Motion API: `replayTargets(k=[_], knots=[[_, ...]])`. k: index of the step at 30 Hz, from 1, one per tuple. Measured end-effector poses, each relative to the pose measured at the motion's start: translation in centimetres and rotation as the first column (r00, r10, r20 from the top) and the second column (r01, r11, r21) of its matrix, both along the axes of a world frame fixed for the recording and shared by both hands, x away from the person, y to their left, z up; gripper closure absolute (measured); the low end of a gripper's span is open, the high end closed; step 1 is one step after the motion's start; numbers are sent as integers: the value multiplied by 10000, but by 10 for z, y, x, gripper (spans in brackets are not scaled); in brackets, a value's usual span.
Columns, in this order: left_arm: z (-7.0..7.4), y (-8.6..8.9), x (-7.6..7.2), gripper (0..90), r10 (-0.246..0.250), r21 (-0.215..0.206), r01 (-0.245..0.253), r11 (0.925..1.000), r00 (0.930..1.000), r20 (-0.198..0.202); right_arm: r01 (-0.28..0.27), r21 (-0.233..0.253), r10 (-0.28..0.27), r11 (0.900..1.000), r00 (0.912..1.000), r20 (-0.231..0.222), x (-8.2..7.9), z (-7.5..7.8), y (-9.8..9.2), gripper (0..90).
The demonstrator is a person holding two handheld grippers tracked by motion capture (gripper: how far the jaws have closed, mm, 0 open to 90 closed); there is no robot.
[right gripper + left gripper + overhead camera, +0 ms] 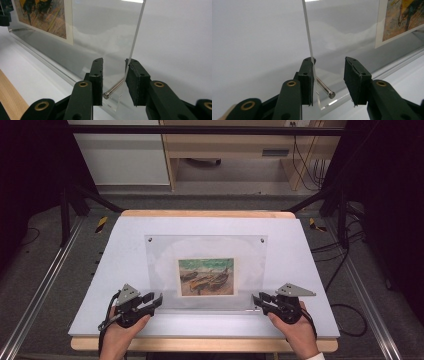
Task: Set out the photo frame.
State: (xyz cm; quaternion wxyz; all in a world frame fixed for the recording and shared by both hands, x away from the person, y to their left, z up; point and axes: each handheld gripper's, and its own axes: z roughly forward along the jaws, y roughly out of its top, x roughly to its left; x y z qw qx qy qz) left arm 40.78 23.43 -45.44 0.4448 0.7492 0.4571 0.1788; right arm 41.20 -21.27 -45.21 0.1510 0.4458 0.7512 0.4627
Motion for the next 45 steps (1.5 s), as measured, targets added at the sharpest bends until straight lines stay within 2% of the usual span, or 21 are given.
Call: replayTargets(k=[45], knots=[[-4, -1, -9, 600, -173, 438, 183, 9989, 9996, -231, -224, -307, 217, 9993, 9995, -232, -8, -3, 2, 661]])
